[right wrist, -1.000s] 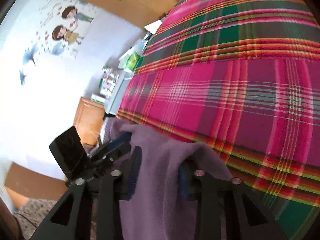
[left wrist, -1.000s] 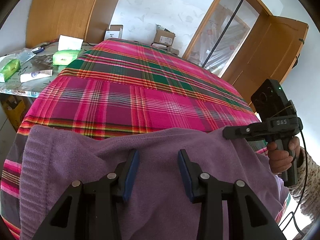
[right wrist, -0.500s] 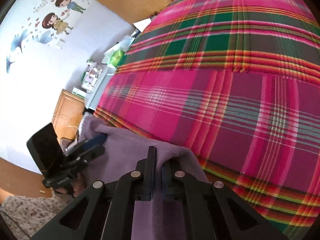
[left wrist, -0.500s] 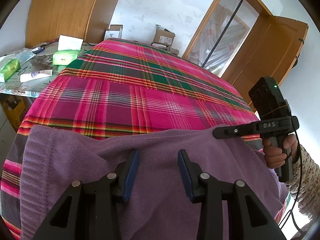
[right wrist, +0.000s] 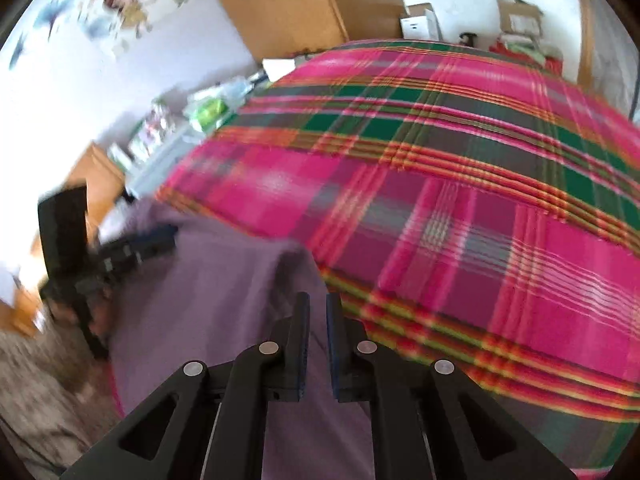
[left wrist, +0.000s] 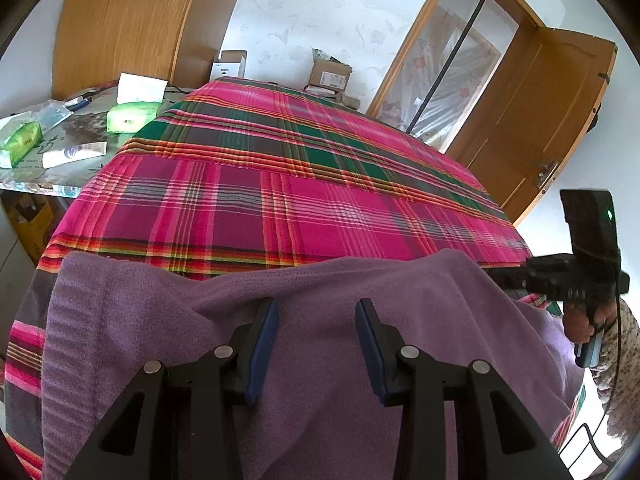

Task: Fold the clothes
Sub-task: 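Grasp the purple fabric edge with the right gripper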

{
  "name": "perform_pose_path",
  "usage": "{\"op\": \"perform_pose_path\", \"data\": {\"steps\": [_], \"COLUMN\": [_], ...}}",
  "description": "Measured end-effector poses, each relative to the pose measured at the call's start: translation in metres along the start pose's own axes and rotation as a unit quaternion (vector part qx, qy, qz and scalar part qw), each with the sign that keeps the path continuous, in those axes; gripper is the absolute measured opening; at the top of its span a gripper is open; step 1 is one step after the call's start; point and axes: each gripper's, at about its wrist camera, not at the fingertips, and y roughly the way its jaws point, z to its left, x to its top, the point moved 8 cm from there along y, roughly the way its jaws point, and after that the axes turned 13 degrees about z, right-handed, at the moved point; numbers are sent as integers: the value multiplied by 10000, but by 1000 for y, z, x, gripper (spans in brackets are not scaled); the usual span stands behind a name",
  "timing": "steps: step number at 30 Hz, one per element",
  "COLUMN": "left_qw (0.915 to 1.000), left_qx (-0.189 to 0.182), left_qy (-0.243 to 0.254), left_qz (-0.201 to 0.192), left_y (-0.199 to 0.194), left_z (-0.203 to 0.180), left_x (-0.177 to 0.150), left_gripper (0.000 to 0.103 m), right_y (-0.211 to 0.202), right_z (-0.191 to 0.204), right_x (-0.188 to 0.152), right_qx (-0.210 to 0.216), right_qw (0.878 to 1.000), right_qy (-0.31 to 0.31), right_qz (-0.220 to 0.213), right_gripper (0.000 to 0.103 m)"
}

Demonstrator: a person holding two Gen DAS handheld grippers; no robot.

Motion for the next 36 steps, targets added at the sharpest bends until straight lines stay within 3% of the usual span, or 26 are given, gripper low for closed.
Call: {"op": "perform_pose_path", "data": {"steps": [7,11,16,18,19,21,27,36], "left_qw": [9999,9999,9997,9997,9997,9996,9995,9986], "left_qx": [110,169,230,243,247,269,320,503], "left_qy": [22,38,44,46,47,55,82,140], "left_qz": [1,5,8,10,10,12,20,33], "left_y": [1,1,2,2,2,2,3,3], "left_z": [-1,-2,-3,-3,-3,-3,-3,-5], "left_x": [0,0,1,1,1,1,1,1], "left_gripper": [41,41,41,41,41,41,41,41], "right_y": [17,22,24,23,23,21,-3,14], "right_z": [12,17,24,24,23,23,6,-12], "right_x": [-9,-10,-14,-14,-14,-14,-5,-1], "right_qx": [-381,-429,-687,-756,-816,-888,-1257,-1105], "right_qw": [9978,9964,9927,9919,9912,9905,9892,9931], "right_qy": [-520,-701,-973,-1010,-1033,-1045,-607,-247], "right_qz": [178,207,187,162,151,107,-447,-320], "right_gripper": [11,24,24,21,12,5,4,4]}}
